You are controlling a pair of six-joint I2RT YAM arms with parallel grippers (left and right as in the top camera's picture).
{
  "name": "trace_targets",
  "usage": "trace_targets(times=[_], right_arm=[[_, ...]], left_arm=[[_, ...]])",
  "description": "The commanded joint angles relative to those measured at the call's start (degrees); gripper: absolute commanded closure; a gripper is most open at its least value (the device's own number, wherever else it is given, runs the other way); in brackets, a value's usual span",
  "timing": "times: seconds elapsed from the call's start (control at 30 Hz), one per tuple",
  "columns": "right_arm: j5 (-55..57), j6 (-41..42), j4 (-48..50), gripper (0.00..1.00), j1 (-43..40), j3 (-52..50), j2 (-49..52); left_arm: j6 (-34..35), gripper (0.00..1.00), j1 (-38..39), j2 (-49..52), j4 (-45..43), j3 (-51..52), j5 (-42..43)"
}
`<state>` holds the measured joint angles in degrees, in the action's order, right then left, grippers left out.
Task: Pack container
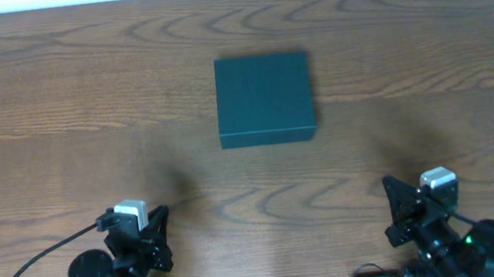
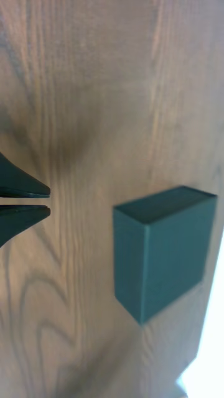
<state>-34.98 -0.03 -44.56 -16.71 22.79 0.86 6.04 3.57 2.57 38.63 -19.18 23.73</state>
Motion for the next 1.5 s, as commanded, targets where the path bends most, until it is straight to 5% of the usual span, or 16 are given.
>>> trace_targets(times=[0.0,0.1,0.17,0.4,0.53,0.57,0.6,0.83,1.03,1.23,1.47], right_arm=[[1.88,1.92,1.16,0.98,-0.48,-3.13,-0.20],[2.45,1.70,1.97,0.98,-0.48,-5.62,-0.20],[3.58,1.70,1.97,0.99,-0.46,-6.73,-0.20],[8.11,1.70,1.22,0.98,-0.46,-7.65,-0.17],[14.53,5.53,1.27,0.62,-0.48,-8.90,-0.17],[16.35,7.08,1.29,0.42,-0.48,-9.38,-0.17],[17.31,8.04,1.31,0.01,-0.48,-9.77,-0.17],[19.43,8.37,1.18,0.01,-0.48,-11.02,-0.17],[17.51,7.76,13.29,0.01,2.95,-11.02,-0.17],[7.10,-7.56,15.15,0.01,14.08,-11.02,-0.17],[11.19,-10.82,15.47,0.01,19.32,-11.02,-0.17]], left_arm=[[0.37,0.90,-0.02,-0.39,-2.14,3.93,-3.48],[0.37,0.83,-0.02,-0.39,-4.07,4.92,-3.85],[0.24,0.60,-0.02,-0.39,-2.93,5.05,-5.86],[0.44,0.04,-0.02,-0.39,-2.73,8.46,-12.83],[0.42,0.05,-0.02,-0.39,-2.67,10.05,-18.88],[0.42,0.05,-0.02,-0.39,-2.49,10.16,-20.33],[0.39,0.05,-0.02,-0.39,-2.45,10.16,-21.22],[0.37,0.05,-0.02,-0.39,0.00,10.12,-27.12],[0.76,0.05,-0.02,-0.39,-2.91,10.12,-26.75],[6.93,0.05,-0.02,-0.39,-8.15,10.12,-26.95],[7.30,0.05,-0.02,-0.39,-12.50,10.32,-26.91]])
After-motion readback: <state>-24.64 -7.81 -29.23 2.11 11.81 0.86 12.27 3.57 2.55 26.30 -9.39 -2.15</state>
